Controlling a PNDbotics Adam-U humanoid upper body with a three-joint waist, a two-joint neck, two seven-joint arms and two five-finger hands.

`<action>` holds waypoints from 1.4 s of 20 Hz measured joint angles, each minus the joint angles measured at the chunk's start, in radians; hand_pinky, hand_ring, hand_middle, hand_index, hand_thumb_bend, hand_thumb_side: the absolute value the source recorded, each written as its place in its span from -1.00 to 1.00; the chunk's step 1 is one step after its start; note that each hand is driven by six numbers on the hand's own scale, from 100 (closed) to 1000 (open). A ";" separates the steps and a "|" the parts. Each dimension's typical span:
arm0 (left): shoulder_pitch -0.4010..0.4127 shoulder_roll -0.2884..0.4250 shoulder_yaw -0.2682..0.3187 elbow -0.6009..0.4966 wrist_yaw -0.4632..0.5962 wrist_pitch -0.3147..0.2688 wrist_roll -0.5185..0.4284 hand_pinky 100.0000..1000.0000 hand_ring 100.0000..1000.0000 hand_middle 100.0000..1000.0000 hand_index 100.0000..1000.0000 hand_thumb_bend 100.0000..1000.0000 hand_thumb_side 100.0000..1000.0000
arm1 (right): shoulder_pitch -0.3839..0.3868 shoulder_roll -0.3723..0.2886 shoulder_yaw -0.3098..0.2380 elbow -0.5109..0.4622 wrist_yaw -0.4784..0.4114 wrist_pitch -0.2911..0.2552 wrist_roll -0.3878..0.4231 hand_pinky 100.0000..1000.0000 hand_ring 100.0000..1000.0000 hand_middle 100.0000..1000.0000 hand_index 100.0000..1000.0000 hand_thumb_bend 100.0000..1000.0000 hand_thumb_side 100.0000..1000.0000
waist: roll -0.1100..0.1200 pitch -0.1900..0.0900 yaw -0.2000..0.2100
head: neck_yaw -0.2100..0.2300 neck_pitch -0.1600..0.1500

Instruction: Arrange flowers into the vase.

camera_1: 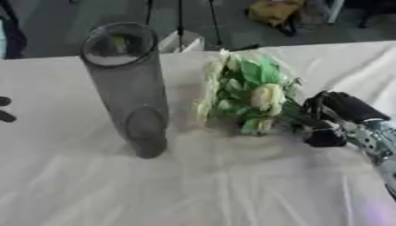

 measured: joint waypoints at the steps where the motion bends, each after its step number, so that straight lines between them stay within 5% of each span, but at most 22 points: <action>1: 0.000 0.000 0.000 0.000 0.000 0.000 0.000 -0.11 0.17 0.24 0.84 -1.00 1.00 | 0.000 0.001 0.000 0.000 -0.003 0.001 -0.002 -0.28 -0.27 -0.40 0.04 -1.00 -0.18 | 0.000 0.001 0.000 | 0.000 0.000; 11: 0.000 0.000 0.000 0.000 -0.004 0.000 -0.005 -0.11 0.17 0.24 0.84 -1.00 1.00 | -0.012 0.001 0.011 0.021 -0.014 0.006 -0.036 -0.47 -0.52 -0.64 -0.21 -1.00 -0.22 | 0.000 0.002 0.014 | -0.004 0.000; 19: 0.000 0.000 0.000 0.000 -0.004 0.002 -0.008 -0.11 0.17 0.24 0.84 -1.00 1.00 | -0.036 0.001 0.019 0.050 -0.002 -0.006 -0.079 -0.55 -0.68 -0.77 -0.28 -1.00 0.13 | 0.000 0.002 0.021 | -0.007 -0.007; 25: 0.000 0.000 0.000 0.000 -0.004 0.003 -0.012 -0.11 0.17 0.24 0.84 -1.00 1.00 | -0.041 0.001 0.019 0.054 0.003 -0.027 -0.105 -0.55 -0.68 -0.85 -0.29 -1.00 0.10 | 0.000 0.002 0.021 | -0.007 -0.008; 26: 0.001 0.000 0.000 0.000 -0.004 0.003 -0.013 -0.11 0.17 0.24 0.84 -1.00 1.00 | -0.042 0.001 0.019 0.055 0.002 -0.029 -0.107 -0.47 -0.50 -0.87 -0.31 -1.00 0.08 | 0.000 0.002 0.021 | -0.007 -0.008; 28: 0.001 0.000 0.000 0.000 -0.004 0.003 -0.014 -0.11 0.17 0.24 0.84 -1.00 1.00 | -0.044 0.001 0.019 0.055 -0.004 -0.032 -0.109 -0.45 -0.45 -0.86 -0.32 -1.00 0.06 | 0.000 0.002 0.021 | -0.007 -0.008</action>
